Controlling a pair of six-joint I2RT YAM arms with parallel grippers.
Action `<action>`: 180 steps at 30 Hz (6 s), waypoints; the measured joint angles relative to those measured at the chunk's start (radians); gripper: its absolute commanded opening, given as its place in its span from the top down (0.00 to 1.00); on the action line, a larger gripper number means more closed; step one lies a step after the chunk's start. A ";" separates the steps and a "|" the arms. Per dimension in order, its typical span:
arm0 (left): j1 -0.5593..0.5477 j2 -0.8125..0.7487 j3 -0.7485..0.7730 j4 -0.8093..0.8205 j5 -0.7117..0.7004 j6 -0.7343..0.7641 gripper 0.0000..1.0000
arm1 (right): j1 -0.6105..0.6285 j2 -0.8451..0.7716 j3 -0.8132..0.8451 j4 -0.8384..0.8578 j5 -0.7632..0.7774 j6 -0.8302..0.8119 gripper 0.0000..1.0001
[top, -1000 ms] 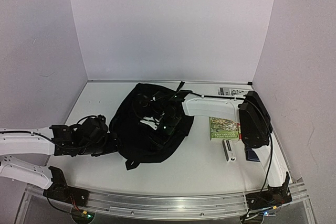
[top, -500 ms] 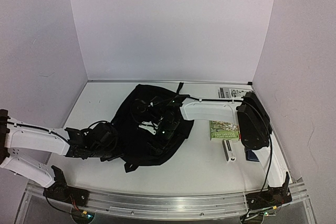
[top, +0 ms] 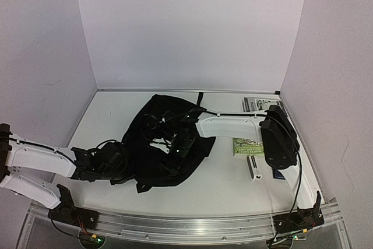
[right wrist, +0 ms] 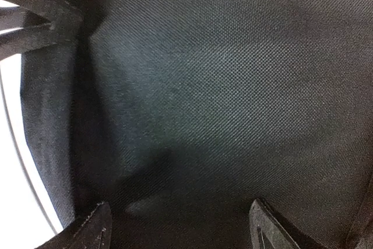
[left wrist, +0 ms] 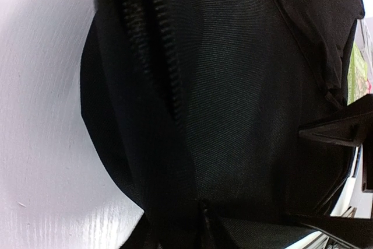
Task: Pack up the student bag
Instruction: Adjust the student bag at the center of the board.
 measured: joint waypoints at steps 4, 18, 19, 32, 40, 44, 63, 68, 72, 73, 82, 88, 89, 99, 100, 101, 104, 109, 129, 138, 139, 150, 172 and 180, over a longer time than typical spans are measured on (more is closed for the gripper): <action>0.000 -0.007 -0.012 0.005 0.001 -0.012 0.71 | 0.006 0.026 0.003 0.007 0.047 -0.022 0.32; 0.000 -0.064 -0.047 0.000 0.001 -0.039 0.92 | 0.010 0.028 0.019 0.007 0.183 -0.040 1.00; 0.000 -0.064 -0.047 0.000 0.001 -0.040 0.94 | 0.010 0.027 0.028 0.004 0.187 -0.040 1.00; 0.000 -0.067 -0.049 -0.028 -0.002 -0.039 1.00 | -0.112 -0.108 0.093 -0.003 0.123 0.006 1.00; 0.000 -0.068 -0.049 -0.038 -0.002 -0.036 1.00 | -0.201 -0.139 0.091 -0.005 0.078 0.043 1.00; 0.000 -0.068 -0.049 -0.040 -0.002 -0.035 1.00 | -0.278 -0.134 0.129 -0.003 0.056 0.095 1.00; -0.044 0.079 0.059 -0.002 0.030 0.094 1.00 | -0.445 0.137 0.224 0.077 0.204 0.252 0.39; -0.056 0.108 0.084 0.011 0.033 0.108 1.00 | -0.450 0.132 0.250 0.090 0.304 0.219 0.13; -0.056 0.102 0.084 0.007 0.032 0.108 1.00 | -0.468 0.114 0.279 0.087 0.379 0.175 0.03; -0.056 0.096 0.084 0.005 0.032 0.108 1.00 | -0.476 0.107 0.291 0.086 0.395 0.166 0.02; -0.058 0.062 0.090 -0.023 0.022 0.115 0.59 | -0.535 -0.105 0.253 0.104 0.364 0.155 0.04; -0.060 -0.025 0.131 -0.101 -0.015 0.153 0.34 | -0.491 -0.332 0.007 0.108 0.141 0.199 0.02; -0.060 -0.060 0.151 -0.131 -0.034 0.162 0.31 | -0.469 -0.349 -0.025 0.106 0.116 0.199 0.02; 0.041 -0.114 0.337 -0.305 -0.161 0.306 0.16 | -0.357 -0.223 -0.105 0.095 0.145 0.149 0.30; 0.080 -0.100 0.340 -0.306 -0.155 0.329 0.16 | -0.364 -0.202 -0.105 0.095 0.164 0.145 0.42; 0.110 -0.085 0.341 -0.306 -0.151 0.350 0.16 | -0.373 -0.182 -0.105 0.094 0.180 0.138 0.52; 0.172 -0.041 0.341 -0.304 -0.132 0.434 0.15 | -0.406 -0.148 -0.104 0.090 0.203 0.137 0.84; 0.206 0.001 0.352 -0.256 -0.057 0.598 0.16 | -0.444 -0.146 -0.092 0.095 0.214 0.134 1.00; 0.418 0.471 0.631 -0.024 0.388 0.995 0.71 | -0.455 -0.173 -0.092 0.096 0.223 0.129 1.00; 0.418 0.371 0.570 -0.030 0.469 0.952 1.00 | -0.454 -0.264 -0.153 0.108 0.180 0.126 1.00; 0.416 0.333 0.547 -0.033 0.474 0.937 1.00 | -0.452 -0.283 -0.171 0.112 0.166 0.126 1.00; 0.410 0.142 0.534 -0.165 0.435 0.838 1.00 | -0.425 -0.307 -0.116 0.119 0.115 0.108 1.00; 0.590 0.513 0.583 -0.091 0.495 0.641 0.46 | -0.437 0.001 0.001 0.152 0.296 0.076 0.26; 0.594 0.377 0.583 -0.185 0.415 0.642 0.26 | -0.455 -0.132 -0.001 0.095 0.294 0.083 0.05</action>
